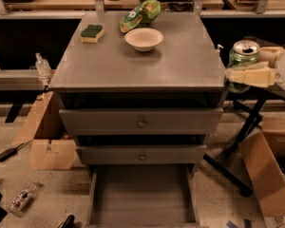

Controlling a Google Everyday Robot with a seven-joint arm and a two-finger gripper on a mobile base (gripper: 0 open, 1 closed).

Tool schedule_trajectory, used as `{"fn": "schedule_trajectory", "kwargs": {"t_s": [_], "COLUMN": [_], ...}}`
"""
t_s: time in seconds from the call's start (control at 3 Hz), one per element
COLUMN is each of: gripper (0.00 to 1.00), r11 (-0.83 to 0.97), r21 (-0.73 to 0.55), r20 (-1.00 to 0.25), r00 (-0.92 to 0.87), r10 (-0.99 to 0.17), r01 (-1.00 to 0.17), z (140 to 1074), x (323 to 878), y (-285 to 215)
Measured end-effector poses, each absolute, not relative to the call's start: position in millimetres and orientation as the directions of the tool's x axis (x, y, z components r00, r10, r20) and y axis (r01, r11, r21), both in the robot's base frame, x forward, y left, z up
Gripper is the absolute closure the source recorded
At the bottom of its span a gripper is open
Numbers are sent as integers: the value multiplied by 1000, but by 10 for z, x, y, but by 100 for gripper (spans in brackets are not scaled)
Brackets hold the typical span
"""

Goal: Place green can into bottom drawer

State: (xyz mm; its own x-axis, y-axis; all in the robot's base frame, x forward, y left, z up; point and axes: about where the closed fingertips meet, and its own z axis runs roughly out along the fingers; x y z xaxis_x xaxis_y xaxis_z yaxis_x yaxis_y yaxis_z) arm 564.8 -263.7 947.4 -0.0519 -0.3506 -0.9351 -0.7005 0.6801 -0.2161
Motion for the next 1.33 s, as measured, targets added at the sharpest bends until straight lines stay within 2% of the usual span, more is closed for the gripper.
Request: {"fn": "schedule_trajectory", "kwargs": {"t_s": [0.33, 0.67, 1.33], "gripper": [100, 100, 100], "r11": [681, 685, 706], "r21": [-216, -168, -101], "r20": [-935, -958, -983], "r00": [-52, -46, -40], "r10": [-350, -282, -180], "r01": [-700, -709, -701], "z": [9475, 9009, 7474], "x": [5654, 5668, 5128], "y": [-2633, -2495, -2152]}}
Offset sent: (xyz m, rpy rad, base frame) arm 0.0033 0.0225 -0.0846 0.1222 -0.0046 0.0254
